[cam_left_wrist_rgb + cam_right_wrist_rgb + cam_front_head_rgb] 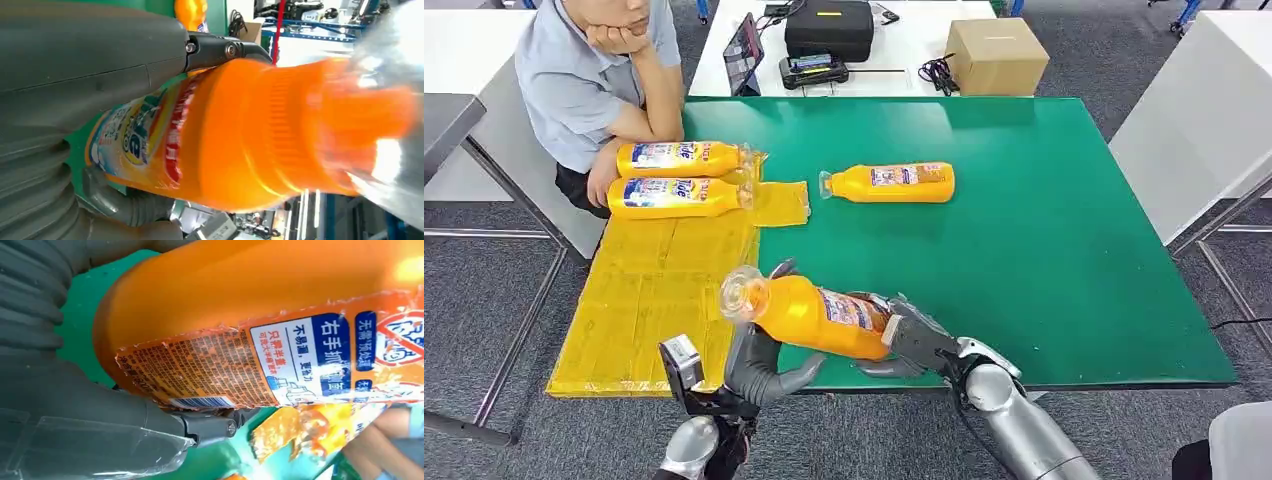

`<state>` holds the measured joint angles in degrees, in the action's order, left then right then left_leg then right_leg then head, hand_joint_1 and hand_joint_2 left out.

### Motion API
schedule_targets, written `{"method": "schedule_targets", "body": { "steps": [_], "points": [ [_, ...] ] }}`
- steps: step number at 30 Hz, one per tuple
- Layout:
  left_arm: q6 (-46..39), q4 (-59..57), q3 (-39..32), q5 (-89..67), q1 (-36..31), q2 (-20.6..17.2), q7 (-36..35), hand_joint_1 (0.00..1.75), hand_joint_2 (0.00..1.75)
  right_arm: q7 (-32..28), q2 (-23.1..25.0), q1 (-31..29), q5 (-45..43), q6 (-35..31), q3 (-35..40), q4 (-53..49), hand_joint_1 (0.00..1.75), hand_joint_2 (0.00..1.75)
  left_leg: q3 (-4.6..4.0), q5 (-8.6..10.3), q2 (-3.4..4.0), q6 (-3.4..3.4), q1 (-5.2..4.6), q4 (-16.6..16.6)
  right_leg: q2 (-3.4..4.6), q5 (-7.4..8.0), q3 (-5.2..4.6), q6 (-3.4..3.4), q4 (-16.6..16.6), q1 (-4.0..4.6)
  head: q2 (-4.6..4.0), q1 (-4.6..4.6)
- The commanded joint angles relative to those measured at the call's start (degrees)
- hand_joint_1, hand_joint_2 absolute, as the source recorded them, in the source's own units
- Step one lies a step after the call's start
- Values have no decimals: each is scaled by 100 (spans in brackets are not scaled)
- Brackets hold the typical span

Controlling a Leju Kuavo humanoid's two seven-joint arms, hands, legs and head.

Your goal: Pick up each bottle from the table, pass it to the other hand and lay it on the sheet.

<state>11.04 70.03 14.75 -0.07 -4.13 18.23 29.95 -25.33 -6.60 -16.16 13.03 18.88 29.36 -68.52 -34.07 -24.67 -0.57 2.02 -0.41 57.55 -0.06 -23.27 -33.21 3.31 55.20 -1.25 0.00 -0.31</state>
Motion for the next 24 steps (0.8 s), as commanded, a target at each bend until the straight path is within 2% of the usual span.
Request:
{"method": "schedule_targets", "body": {
  "steps": [1, 13, 14, 15, 24],
  "points": [
    [71, -603, 36, 31, -457, -61, -95, 0, 175, 48, 258, -668, -80, 14, 635, 738, 175, 175, 20, -9, 22, -17, 11, 4, 17, -3, 15, -20, 2, 12, 0, -2],
    [819, -115, 1, 1082, -346, -11, -32, 0, 175, -8, 451, -598, -293, -17, 877, 1188, 175, 175, 11, -4, 8, -10, 6, -1, 6, -2, 10, -11, -1, 6, 0, 0],
    [807, -77, 22, 1078, -342, -19, -39, 148, 175, -23, 457, -569, -318, -17, 867, 1210, 175, 175, 17, -10, 12, -15, 11, 5, 8, -6, 16, -18, 3, 11, 0, 2],
    [784, 9, 71, 1078, -323, -44, -27, 175, 175, -33, 476, -533, -323, -65, 843, 1233, 175, 175, 23, -14, 12, -19, 15, 7, 6, -10, 23, -23, 4, 16, 0, 0],
    [515, 79, 149, 854, -319, -92, 75, 175, 175, -60, 521, -490, -345, -94, 795, 1241, 175, 175, 24, -14, 10, -17, 13, 4, 5, -11, 22, -21, 2, 14, 0, 0]
  ]
}}
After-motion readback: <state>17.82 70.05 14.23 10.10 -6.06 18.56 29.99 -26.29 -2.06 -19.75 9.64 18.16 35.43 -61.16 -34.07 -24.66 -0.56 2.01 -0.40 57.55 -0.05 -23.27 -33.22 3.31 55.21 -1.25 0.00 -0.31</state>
